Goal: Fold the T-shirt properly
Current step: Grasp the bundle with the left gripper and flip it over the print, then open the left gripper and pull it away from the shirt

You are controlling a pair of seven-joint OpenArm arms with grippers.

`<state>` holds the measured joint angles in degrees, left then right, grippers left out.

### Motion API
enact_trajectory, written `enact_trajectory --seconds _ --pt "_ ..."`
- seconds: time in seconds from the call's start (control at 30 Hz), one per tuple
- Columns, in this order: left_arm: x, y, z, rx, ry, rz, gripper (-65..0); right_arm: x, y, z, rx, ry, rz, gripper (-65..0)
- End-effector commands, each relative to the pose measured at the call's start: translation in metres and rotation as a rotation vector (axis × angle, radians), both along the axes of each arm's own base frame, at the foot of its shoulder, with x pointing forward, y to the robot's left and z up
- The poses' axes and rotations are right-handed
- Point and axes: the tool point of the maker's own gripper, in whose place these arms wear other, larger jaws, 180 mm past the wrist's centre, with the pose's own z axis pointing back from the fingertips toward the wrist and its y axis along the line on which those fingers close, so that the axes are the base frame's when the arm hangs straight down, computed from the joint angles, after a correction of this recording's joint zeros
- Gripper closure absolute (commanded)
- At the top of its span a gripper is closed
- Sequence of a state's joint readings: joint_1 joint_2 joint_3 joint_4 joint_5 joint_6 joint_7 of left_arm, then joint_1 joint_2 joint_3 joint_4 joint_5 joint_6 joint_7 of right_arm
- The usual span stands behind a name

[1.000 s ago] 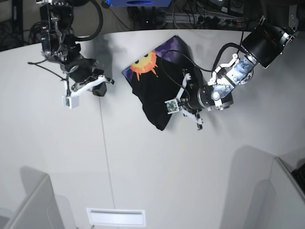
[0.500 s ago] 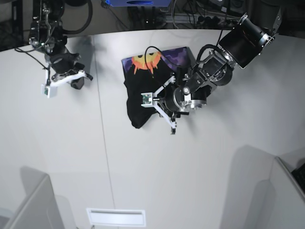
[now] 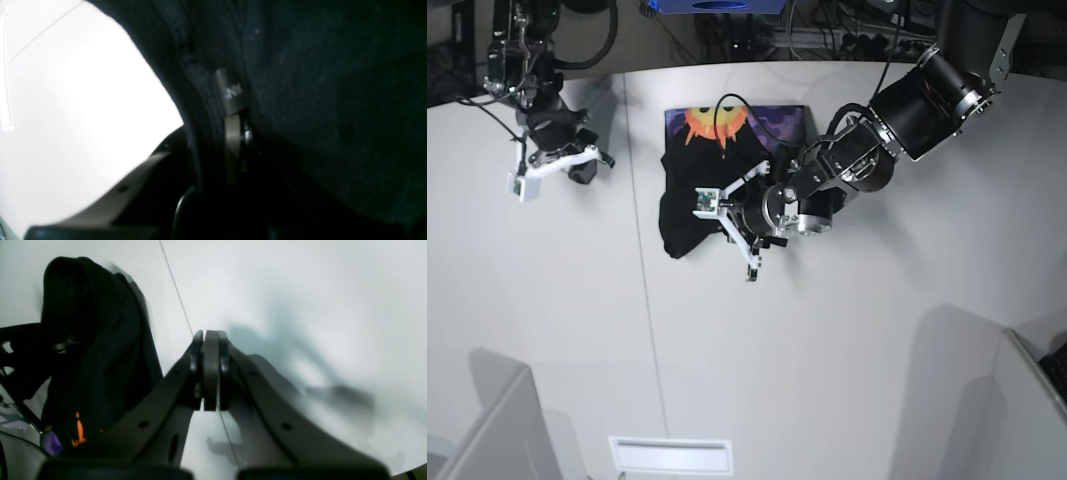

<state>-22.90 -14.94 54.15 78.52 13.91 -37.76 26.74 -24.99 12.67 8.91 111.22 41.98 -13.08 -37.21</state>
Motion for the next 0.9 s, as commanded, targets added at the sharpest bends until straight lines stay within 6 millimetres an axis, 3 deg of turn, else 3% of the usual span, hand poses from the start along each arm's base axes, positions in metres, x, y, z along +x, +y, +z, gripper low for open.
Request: enact_trajectory --seconds 0.0,0.73,0.77,0.87 --pt "-0.007 0.004 -0.006 0.032 0.034 -0.021 0.0 0.007 -0.003 0.01 -0.011 -0.042 0.0 0.0" --pt "0.025 0.001 0.019 0.029 -0.046 -0.021 0.0 0.006 -0.001 0.009 -0.008 -0.039 0.006 0.0" --pt "0.03 0.001 0.023 0.029 -0.06 -0.021 -1.5 0.006 -0.001 0.008 -0.008 -0.037 0.005 0.0" --pt "0.039 0.0 0.03 0.029 -0.078 -0.019 -25.7 0.006 -0.001 0.008 -0.008 -0.037 0.005 0.0"
